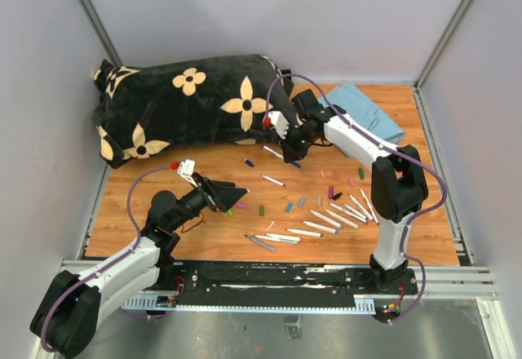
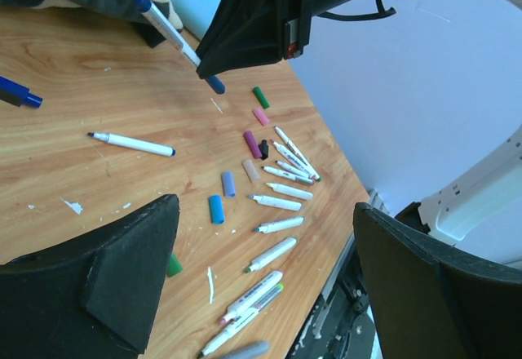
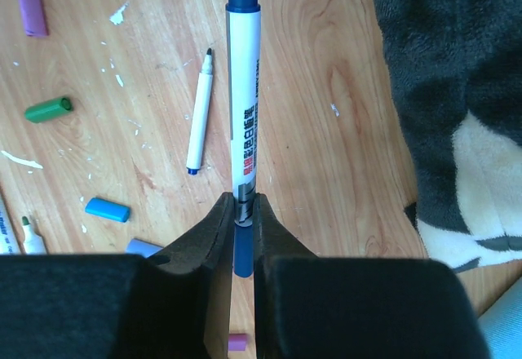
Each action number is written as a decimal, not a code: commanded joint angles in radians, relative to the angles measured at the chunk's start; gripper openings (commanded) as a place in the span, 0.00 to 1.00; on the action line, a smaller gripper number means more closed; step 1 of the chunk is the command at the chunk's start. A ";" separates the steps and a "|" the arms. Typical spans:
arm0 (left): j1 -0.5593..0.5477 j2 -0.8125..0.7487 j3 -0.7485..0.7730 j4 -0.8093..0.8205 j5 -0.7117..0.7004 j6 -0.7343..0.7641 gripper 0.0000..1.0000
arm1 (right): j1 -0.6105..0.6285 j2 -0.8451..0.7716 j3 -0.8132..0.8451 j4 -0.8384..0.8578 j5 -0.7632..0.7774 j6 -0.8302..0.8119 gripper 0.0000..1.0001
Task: Open the pen caps
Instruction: Pick up the pen from the center of the board.
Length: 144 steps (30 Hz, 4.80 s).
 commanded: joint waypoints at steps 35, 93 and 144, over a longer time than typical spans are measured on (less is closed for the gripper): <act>-0.132 0.143 0.023 0.221 -0.075 0.022 0.91 | -0.098 -0.135 -0.075 0.104 -0.431 0.260 0.01; -0.281 0.747 0.426 0.336 -0.378 -0.076 0.35 | -0.109 -0.228 -0.270 0.586 -0.692 0.826 0.01; -0.252 0.233 0.360 -0.365 0.138 0.240 0.00 | -0.136 -0.696 -0.307 -0.214 -0.568 -0.702 0.78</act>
